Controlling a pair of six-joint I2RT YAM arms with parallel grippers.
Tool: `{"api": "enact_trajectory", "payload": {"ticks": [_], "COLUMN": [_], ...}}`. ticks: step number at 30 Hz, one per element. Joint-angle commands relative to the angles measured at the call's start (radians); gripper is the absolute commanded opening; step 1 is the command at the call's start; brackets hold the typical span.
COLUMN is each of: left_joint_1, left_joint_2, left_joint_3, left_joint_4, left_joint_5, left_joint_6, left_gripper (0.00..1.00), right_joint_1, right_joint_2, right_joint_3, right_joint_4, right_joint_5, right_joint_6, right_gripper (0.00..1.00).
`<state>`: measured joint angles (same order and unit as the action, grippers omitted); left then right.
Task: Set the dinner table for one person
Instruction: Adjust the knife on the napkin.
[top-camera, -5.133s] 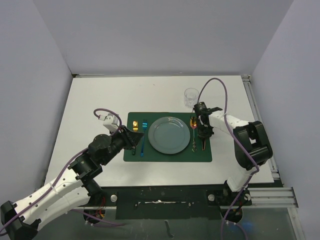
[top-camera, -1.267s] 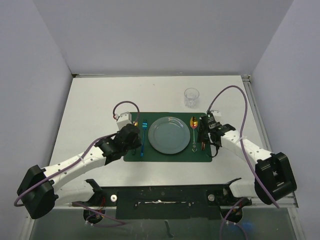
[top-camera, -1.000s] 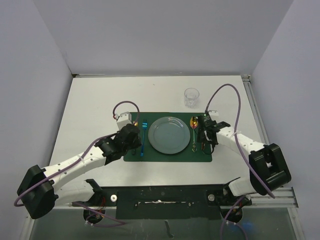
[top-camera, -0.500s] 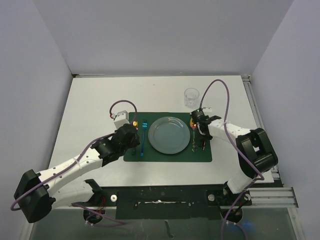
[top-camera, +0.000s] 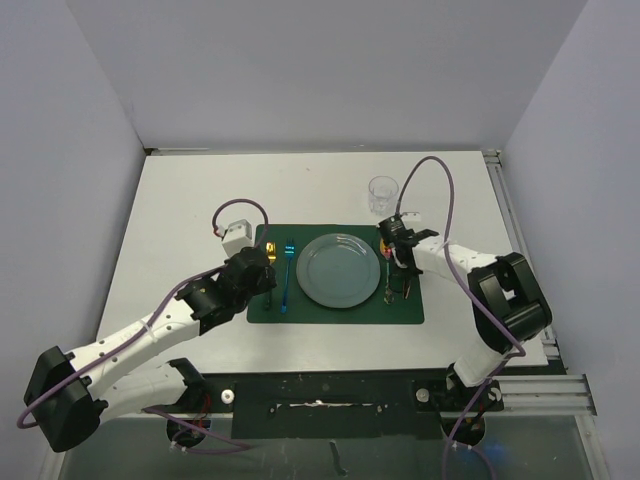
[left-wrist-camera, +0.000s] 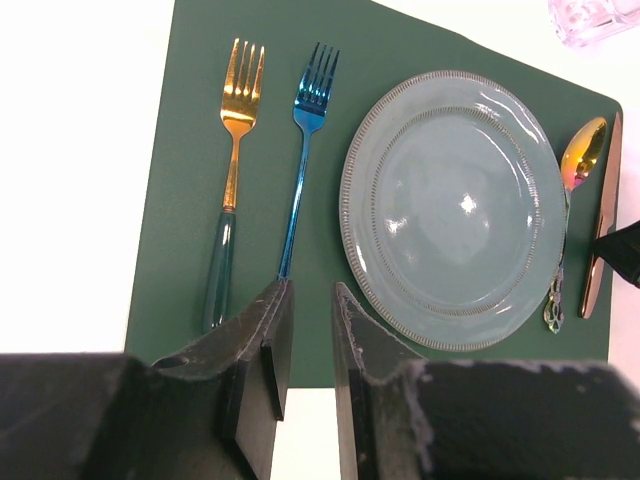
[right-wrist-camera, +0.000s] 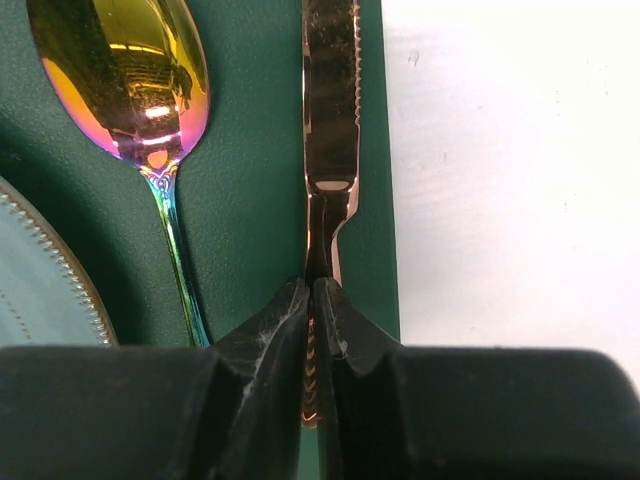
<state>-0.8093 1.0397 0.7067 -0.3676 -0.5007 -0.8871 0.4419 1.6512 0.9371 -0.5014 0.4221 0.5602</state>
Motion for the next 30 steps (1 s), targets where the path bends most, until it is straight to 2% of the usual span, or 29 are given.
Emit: {"api": "enact_trajectory", "payload": {"ticks": [1, 5, 8, 23, 30], "left_joint_1": [0.007, 0.008, 0.009, 0.010, 0.010], "left_joint_2": [-0.024, -0.026, -0.024, -0.017, -0.002], "left_joint_3": [0.004, 0.003, 0.001, -0.013, -0.008], "left_joint_4": [0.008, 0.008, 0.011, 0.034, 0.042], "left_joint_5": [-0.020, -0.018, -0.016, 0.006, 0.016], "left_joint_6": [0.002, 0.001, -0.001, -0.007, -0.008], "left_gripper": [0.19, 0.19, 0.19, 0.19, 0.19], "right_joint_1": [0.005, 0.005, 0.005, 0.004, -0.005], "right_joint_2": [0.028, 0.030, 0.027, -0.024, 0.003], "right_joint_3": [0.019, 0.020, 0.022, 0.016, 0.026], "right_joint_4": [0.021, 0.016, 0.010, -0.029, -0.034], "right_joint_5": [0.029, 0.027, 0.024, 0.057, 0.081], "right_joint_6": [0.004, 0.003, 0.001, 0.003, -0.003], "right_gripper": [0.09, 0.20, 0.26, 0.28, 0.28]}}
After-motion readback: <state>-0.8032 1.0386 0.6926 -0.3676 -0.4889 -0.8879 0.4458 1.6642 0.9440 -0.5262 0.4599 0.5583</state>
